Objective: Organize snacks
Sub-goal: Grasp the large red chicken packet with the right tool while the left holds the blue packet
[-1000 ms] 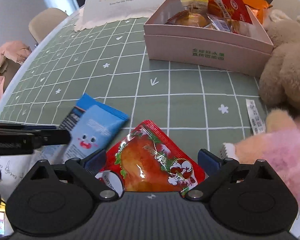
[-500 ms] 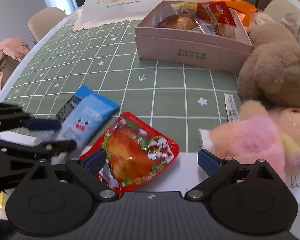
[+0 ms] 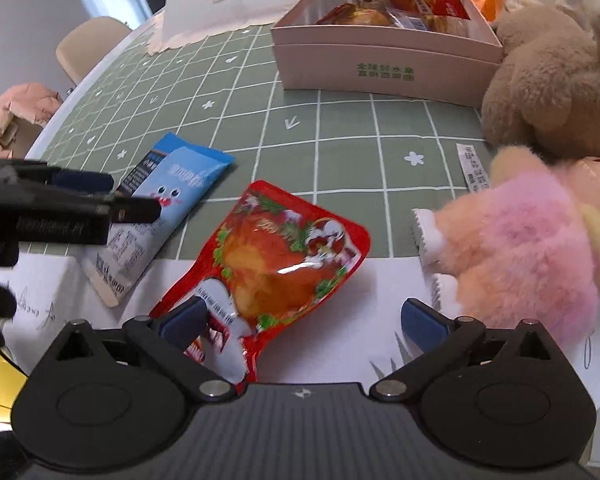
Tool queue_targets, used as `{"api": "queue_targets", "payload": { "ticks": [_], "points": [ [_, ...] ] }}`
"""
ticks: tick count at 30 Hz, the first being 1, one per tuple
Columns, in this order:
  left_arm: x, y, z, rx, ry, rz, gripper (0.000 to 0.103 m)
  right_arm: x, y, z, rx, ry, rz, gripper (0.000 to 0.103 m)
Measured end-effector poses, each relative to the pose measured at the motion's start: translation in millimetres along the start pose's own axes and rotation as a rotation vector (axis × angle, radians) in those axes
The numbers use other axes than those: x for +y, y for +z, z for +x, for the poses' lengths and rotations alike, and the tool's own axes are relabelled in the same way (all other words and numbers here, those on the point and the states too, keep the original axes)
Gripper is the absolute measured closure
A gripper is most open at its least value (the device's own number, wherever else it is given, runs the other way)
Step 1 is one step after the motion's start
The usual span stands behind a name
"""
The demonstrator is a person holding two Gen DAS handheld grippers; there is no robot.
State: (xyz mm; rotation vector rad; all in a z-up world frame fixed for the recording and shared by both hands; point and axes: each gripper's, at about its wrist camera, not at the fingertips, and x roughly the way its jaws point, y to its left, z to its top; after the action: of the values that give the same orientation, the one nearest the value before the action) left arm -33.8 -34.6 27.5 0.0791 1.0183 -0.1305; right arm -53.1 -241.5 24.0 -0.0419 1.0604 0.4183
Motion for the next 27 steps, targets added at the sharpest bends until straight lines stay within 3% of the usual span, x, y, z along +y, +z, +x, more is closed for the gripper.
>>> {"api": "queue_targets", "payload": {
  "ticks": [5,10,17,21,27],
  "points": [
    [0.6,3.7,17.2,0.031,-0.032,-0.002,0.012,10.4,-4.7,1.9,-0.021,-0.018,-0.040,0.000],
    [-5.4,1.5,17.6,0.035,-0.020,0.048,0.013,19.3,-10.6,2.5,-0.038,-0.033,-0.099,0.000],
    [0.6,-5.1,2.8,0.019,0.006,-0.022,0.014,26.7,-17.1,2.4,-0.048,-0.060,-0.113,0.000],
    [3.9,-9.6,-6.3,0.011,0.006,-0.054,0.014,39.2,-15.6,6.0,-0.007,-0.038,-0.250,0.000],
    [13.7,-18.3,-13.0,0.017,0.005,-0.122,0.014,47.9,1.5,13.4,0.021,-0.023,-0.288,0.001]
  ]
}}
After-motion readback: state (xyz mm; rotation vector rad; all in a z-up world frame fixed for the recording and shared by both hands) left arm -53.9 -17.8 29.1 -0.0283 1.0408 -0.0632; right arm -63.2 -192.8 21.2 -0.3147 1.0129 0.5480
